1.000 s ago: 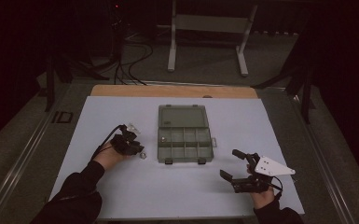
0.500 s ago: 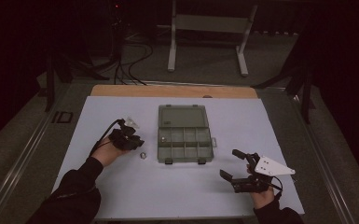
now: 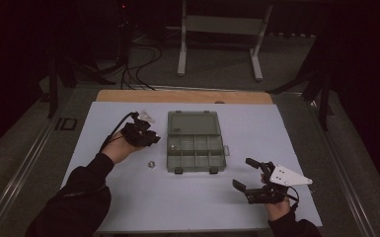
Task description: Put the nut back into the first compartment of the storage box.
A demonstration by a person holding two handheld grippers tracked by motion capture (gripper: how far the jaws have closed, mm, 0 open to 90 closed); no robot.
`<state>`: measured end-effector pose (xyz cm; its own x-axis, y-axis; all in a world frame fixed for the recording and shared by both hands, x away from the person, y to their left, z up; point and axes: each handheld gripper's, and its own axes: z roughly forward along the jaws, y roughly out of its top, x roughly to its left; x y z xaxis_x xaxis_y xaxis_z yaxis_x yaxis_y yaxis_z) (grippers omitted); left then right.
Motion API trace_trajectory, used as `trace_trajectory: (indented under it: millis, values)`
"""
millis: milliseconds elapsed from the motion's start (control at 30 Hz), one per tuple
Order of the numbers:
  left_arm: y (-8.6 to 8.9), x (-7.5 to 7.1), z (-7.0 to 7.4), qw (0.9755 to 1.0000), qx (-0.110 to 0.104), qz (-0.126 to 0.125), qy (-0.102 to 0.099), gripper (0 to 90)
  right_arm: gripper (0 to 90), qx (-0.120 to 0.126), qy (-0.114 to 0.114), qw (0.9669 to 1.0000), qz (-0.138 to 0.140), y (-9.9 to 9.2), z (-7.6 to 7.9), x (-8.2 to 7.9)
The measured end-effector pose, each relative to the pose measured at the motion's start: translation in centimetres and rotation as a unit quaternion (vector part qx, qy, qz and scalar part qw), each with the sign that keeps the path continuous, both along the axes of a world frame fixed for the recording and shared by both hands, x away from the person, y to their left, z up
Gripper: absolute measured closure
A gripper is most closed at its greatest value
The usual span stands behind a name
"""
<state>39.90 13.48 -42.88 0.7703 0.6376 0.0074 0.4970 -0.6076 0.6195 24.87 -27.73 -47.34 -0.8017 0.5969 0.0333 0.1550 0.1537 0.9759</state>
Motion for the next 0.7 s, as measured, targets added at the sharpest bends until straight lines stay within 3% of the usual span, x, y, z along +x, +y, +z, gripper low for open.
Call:
trace_trajectory:
  millis: [300,700]
  values:
    - [-2.4,1.2,0.6,0.9999,-0.006,-0.015,-0.004,71.0,12.3,0.001,0.000,1.0000,0.000,0.0,0.0,0.0]
    - [-4.8,2.3,-1.3,0.9999,-0.006,-0.012,0.009,70.9,12.3,0.002,0.000,1.0000,0.002,-0.1,0.0,0.0]
